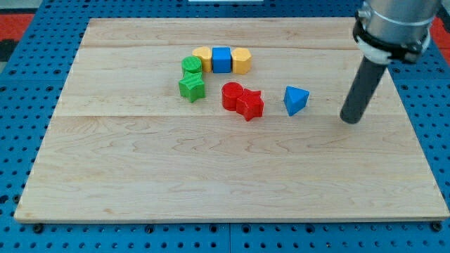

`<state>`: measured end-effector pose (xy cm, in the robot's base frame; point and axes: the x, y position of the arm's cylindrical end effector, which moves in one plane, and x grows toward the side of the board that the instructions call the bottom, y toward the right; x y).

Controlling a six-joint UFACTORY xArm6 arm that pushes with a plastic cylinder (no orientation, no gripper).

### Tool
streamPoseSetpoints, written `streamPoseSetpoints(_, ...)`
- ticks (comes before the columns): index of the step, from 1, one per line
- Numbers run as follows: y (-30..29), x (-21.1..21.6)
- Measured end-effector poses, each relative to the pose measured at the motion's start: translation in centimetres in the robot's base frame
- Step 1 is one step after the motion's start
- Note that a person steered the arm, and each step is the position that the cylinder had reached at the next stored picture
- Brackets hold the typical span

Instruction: Slightly move the blue triangle towards the left

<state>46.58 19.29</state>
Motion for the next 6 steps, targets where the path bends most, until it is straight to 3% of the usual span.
streamPoseSetpoints(2, -2.8, -5.0)
streamPoseSetpoints(4, -8.7, -5.0)
streamPoseSetpoints(6, -7.9, -4.9)
